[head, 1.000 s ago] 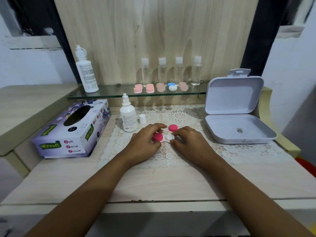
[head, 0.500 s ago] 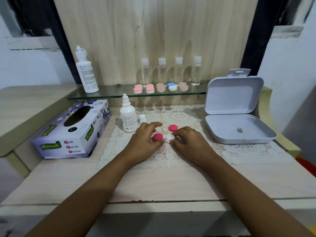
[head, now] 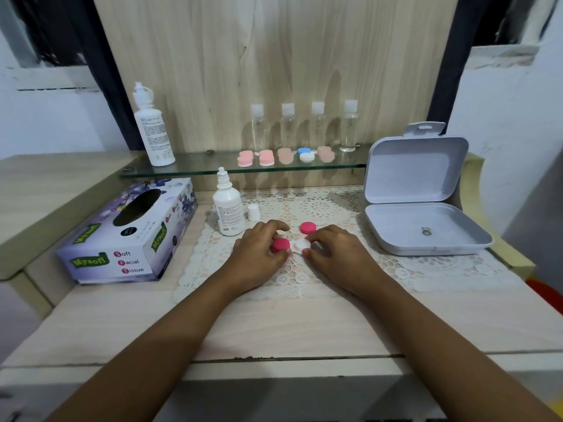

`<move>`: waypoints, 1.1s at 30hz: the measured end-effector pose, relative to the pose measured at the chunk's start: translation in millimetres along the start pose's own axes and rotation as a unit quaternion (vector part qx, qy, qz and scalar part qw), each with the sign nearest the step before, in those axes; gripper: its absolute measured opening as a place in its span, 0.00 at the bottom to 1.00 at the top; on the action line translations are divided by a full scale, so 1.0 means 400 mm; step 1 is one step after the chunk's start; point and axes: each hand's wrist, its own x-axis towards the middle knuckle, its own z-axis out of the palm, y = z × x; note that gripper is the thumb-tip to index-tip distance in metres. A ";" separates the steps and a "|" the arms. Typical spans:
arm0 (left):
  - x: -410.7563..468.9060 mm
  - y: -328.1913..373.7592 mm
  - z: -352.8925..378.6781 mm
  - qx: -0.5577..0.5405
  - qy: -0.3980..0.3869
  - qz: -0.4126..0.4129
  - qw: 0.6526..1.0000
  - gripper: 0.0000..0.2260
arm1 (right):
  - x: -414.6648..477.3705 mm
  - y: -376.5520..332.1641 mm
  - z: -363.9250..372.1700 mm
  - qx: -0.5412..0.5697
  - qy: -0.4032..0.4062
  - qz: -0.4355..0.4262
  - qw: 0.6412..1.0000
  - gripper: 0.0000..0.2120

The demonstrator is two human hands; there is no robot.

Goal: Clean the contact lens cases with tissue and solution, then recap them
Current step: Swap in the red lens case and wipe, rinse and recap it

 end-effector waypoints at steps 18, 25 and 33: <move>-0.006 0.001 0.001 -0.002 0.030 -0.012 0.999 0.22 | -0.001 0.003 0.003 0.004 0.000 0.004 1.000 0.13; -0.002 0.000 -0.004 0.016 0.032 -0.001 0.999 0.13 | -0.001 0.004 0.001 -0.001 -0.001 0.000 1.000 0.13; 0.000 0.003 -0.005 0.027 0.071 -0.006 0.997 0.14 | 0.000 0.003 0.000 -0.004 -0.005 -0.002 1.000 0.13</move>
